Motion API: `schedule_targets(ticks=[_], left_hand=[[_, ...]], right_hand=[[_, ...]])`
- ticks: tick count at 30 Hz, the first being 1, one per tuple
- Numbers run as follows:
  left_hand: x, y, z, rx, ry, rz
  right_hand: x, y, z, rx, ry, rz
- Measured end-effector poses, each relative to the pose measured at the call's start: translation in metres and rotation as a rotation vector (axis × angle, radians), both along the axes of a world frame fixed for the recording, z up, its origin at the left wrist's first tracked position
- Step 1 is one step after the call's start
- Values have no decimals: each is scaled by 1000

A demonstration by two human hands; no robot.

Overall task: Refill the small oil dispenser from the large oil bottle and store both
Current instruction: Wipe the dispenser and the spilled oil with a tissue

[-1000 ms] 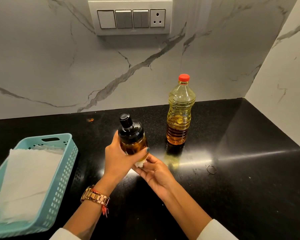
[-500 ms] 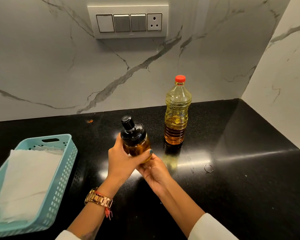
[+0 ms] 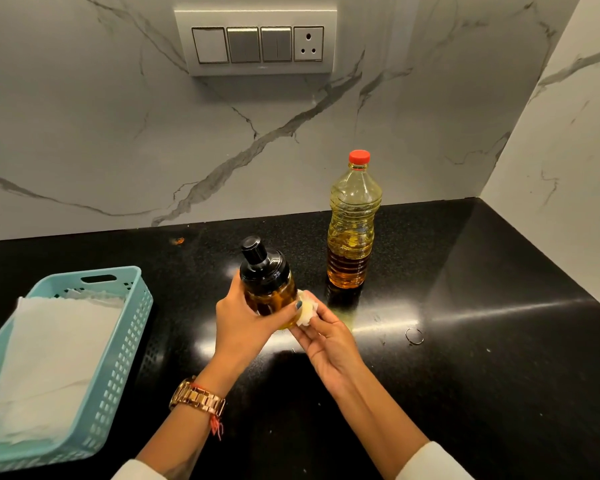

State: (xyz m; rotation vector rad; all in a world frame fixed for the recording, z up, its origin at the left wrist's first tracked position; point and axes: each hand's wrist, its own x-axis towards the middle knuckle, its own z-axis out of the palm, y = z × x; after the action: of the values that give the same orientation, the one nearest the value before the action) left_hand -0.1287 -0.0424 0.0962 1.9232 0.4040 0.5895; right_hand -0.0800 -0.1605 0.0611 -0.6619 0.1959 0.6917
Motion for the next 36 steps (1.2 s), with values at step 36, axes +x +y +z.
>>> schedule_targets(ticks=[36], left_hand=[[76,12,-60,-88,94,-6]], right_hand=[[4,-75,-18,63,261,-123]])
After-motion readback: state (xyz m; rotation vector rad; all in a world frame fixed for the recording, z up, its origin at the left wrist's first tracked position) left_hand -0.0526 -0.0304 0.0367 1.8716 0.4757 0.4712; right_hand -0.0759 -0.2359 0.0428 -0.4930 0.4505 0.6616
